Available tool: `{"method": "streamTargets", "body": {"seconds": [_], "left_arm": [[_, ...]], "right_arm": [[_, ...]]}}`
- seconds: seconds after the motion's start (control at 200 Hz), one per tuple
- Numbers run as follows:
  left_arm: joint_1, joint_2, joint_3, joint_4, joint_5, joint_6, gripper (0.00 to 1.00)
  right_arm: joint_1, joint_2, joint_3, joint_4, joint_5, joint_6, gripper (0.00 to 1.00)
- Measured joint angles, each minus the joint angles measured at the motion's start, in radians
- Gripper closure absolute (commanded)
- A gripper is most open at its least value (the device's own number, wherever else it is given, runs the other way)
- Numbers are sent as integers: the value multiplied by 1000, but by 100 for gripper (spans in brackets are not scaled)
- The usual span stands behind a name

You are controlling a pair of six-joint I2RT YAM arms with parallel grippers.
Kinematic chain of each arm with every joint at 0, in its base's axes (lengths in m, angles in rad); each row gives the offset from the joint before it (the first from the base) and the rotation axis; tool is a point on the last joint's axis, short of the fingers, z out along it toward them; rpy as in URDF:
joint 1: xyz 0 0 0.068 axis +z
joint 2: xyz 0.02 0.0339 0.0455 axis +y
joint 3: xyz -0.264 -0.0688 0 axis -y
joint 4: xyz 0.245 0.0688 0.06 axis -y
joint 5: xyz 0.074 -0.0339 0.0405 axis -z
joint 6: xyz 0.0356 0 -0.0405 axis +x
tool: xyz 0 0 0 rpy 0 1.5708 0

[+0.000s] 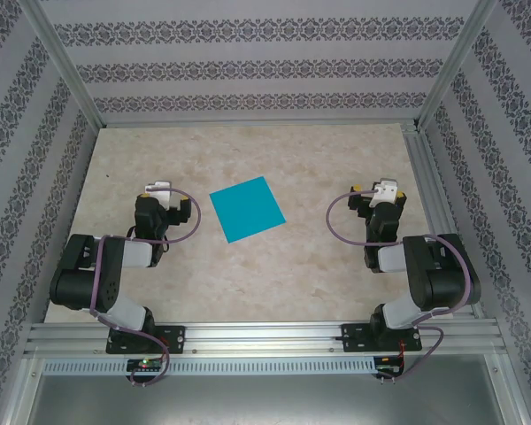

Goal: Fold a paper plane with a square sheet of paper (pick it up from the middle)
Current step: Move the square sheet of paper to the center of the table.

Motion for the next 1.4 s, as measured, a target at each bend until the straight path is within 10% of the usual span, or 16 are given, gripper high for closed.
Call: {"method": "streamTargets", "body": {"seconds": [1.019,1.399], "left_arm": [[0,-1,2,-2,0,0,0],[0,-214,227,-364,2,-93,0]], "right_arm": [[-37,-2,-17,30,-19,15,2],[131,-282,99,-305,135,-22,2]]}}
